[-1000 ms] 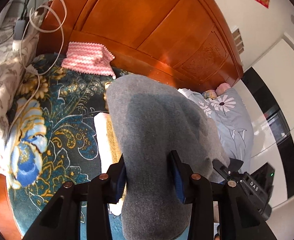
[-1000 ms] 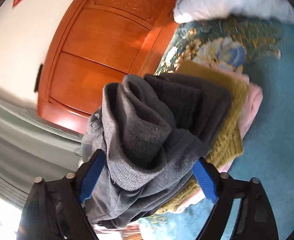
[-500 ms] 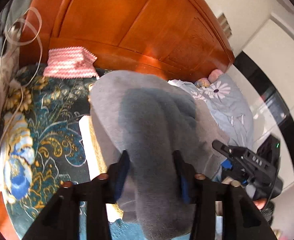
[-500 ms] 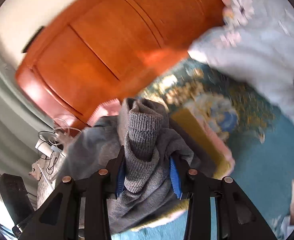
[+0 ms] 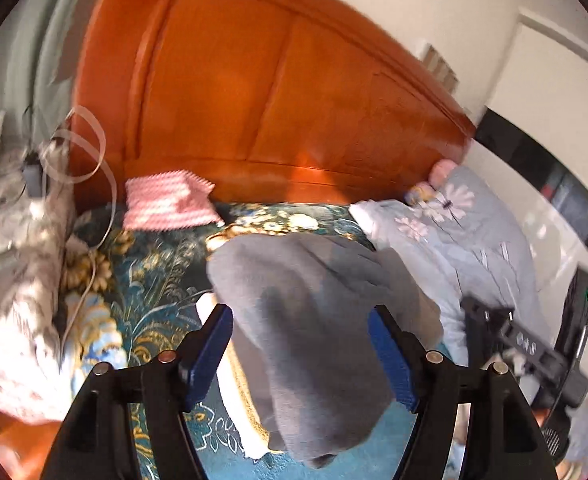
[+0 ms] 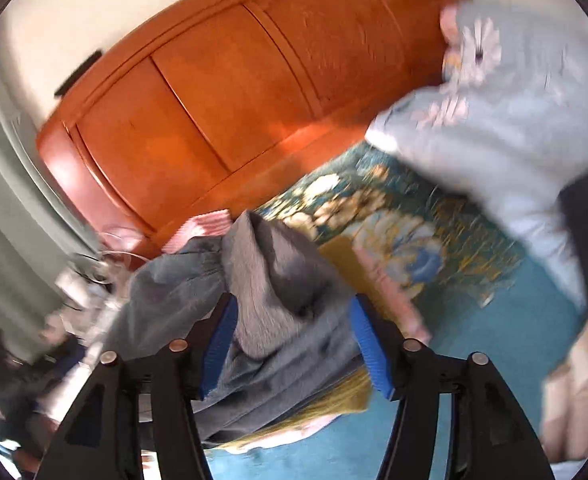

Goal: Fold clothes
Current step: 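Lower the folded sweatpants onto the stack of folded clothes with both grippers, then open both grippers and release the sweatpants on top of the stack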

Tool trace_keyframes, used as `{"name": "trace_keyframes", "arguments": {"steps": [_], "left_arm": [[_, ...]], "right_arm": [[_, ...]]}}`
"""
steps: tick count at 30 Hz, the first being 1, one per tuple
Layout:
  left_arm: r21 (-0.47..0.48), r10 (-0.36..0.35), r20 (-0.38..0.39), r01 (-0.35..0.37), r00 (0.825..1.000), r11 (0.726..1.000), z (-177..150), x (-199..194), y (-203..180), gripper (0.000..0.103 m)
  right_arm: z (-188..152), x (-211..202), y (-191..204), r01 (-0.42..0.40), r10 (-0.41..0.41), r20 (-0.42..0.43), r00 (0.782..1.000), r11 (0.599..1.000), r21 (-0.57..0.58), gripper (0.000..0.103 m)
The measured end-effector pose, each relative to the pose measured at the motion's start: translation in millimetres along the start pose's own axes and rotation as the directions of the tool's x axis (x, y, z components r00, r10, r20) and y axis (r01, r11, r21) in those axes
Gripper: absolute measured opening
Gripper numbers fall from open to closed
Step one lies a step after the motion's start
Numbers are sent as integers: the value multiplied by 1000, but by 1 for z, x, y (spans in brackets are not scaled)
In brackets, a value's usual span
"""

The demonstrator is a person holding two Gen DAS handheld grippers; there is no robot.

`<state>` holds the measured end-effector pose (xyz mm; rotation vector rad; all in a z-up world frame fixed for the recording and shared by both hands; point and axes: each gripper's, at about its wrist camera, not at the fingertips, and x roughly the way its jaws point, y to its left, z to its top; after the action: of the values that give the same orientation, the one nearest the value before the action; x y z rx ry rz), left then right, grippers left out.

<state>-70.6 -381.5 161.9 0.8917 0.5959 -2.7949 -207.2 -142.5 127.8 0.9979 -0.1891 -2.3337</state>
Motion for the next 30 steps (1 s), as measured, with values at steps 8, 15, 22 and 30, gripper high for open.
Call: {"name": "trace_keyframes", "arguments": {"steps": [8,15,22,30], "left_arm": [[163,14,-73,-2,997,987,-27,30,-27,76],[122,81,-123,-66,989,990,-40,59,-13,77],[44,26,-112,-21,993,999,-57,27,-4,79],[92,73,-119,-62,990,994,-110,21,-10,100]], "right_arm": [[-13,11,38,-113,109,-38,993,988,-107,63],[-33,60,46,-135,119,-174,977,987,-82,68],[-40,44,55,-118,99,-138,985,984,-134,70],[-91,20,49,-86,59,-118,991,968,-236,77]]}}
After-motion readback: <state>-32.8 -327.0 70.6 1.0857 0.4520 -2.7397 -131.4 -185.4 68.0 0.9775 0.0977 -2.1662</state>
